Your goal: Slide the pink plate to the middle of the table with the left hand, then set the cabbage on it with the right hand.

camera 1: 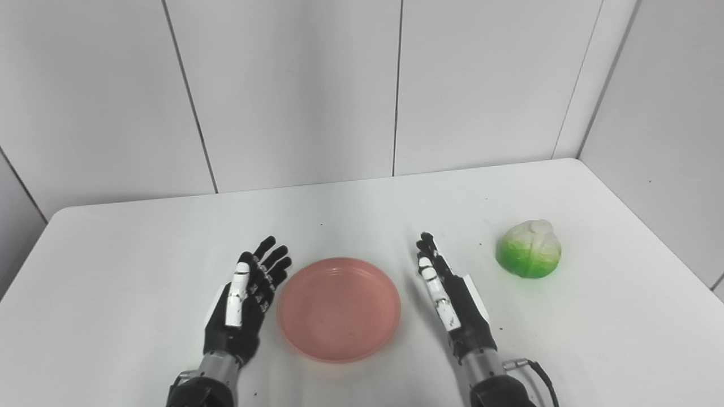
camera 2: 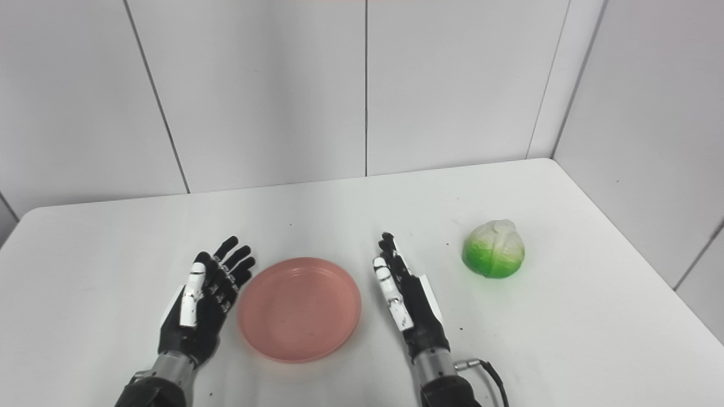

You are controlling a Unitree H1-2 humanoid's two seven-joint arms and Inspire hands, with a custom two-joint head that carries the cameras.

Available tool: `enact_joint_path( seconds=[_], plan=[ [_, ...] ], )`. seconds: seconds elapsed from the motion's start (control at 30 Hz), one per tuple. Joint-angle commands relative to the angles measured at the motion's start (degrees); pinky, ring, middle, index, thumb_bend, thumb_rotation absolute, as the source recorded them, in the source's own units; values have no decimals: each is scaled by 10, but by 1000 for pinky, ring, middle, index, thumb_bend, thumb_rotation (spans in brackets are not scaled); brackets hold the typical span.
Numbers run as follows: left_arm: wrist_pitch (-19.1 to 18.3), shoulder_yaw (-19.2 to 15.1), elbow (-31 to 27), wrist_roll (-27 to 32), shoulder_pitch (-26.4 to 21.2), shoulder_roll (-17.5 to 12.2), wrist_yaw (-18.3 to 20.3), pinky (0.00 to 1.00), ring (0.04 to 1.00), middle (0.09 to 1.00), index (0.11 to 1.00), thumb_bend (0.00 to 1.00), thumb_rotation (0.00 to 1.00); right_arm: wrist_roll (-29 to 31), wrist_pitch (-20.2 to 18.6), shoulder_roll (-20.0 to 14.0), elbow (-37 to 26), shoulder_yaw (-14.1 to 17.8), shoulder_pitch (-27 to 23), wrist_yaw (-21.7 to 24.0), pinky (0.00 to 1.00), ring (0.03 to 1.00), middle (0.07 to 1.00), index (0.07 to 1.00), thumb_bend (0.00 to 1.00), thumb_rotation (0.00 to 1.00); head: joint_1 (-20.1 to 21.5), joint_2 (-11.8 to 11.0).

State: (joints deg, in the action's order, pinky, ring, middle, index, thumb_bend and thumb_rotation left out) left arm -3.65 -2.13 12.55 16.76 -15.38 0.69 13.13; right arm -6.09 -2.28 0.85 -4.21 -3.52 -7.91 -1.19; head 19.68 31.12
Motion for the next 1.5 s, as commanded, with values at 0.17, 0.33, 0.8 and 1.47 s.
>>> enact_joint_path(
  seconds=[0.17, 0.33, 0.8, 1.47],
  plan=[
    [6, -14, 26, 16, -5, -18, 17, 972, 895, 889, 891, 459, 1000, -44, 33, -15, -39, 5, -51, -17, 970, 961, 960, 976, 430, 1000, 35, -12],
    [17, -17, 41, 17, -8, -24, 25, 957, 885, 879, 878, 454, 1000, -60, 21, -22, -58, 11, -67, -22, 988, 974, 958, 973, 490, 1000, 45, -16],
    [26, -36, 93, 43, -24, -47, 59, 932, 875, 873, 871, 432, 1000, -216, 0, -82, -100, 20, -116, -48, 888, 921, 940, 945, 478, 1000, 98, -24],
    [-3, -61, 116, 70, -42, -70, 75, 920, 880, 882, 879, 410, 1000, -320, -102, -146, -138, 90, -115, -42, 895, 956, 982, 1000, 845, 710, 129, -19]
  ],
)
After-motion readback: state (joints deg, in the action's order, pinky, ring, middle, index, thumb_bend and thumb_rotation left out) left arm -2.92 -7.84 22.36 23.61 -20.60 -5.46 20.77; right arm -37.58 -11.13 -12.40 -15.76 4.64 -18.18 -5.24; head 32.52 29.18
